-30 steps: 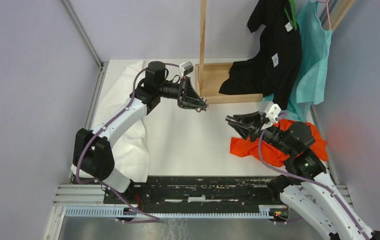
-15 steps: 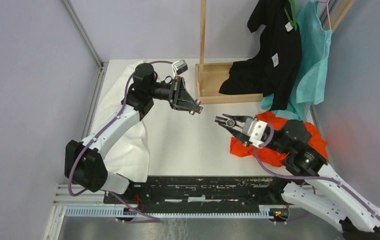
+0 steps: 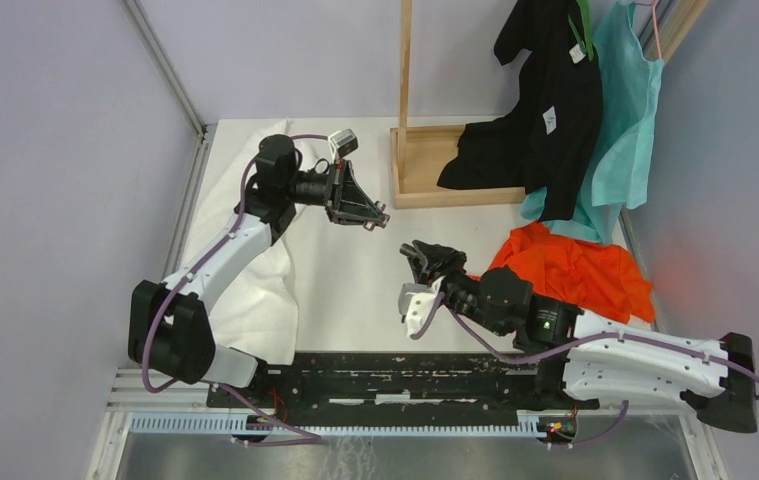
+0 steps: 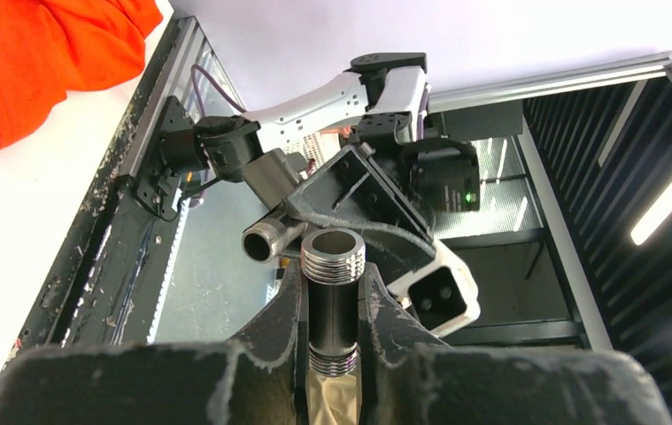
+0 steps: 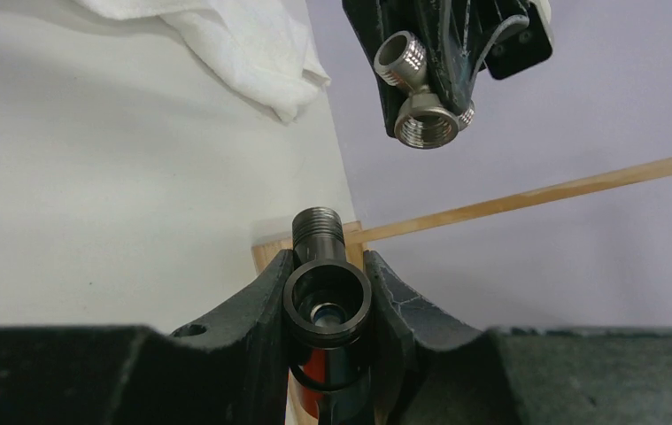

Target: Install the water faucets

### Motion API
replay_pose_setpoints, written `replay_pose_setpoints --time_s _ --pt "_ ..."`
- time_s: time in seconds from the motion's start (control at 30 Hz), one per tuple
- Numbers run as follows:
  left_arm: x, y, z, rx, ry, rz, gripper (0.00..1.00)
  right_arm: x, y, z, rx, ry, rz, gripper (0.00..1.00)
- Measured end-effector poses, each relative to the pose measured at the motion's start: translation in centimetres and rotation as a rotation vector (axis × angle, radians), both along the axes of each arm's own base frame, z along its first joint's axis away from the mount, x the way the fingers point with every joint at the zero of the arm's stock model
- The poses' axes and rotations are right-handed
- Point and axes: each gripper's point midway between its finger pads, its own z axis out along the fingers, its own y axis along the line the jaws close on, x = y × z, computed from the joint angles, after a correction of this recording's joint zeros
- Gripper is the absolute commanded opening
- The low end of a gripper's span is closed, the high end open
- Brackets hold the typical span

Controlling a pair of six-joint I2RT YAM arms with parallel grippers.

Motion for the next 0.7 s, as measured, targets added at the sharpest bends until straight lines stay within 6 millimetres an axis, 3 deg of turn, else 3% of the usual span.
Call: replay_pose_setpoints --time_s 0.2,0.33,0.43,0.7 --pt "0.0 0.1 -2.5 0.059 0.054 0.018 0.03 0.8 -0.2 -1.0 -0.085 -0.039 -0.082 0.01" --pt "0.0 0.2 -4.7 0.11 0.096 0.019 0.03 1.2 -0.5 -0.1 -0.066 -0.028 -0.121 0.01" --pt "-0.1 0.3 -6.0 0.15 0.127 0.028 0.03 0.7 -0.2 -0.5 -0.066 -0.04 -0.08 0.01" --pt "-0.1 0.7 -7.3 0.251 0.148 0.099 0.03 -1.5 1.2 -3.6 -0.116 -0.064 0.063 0.01"
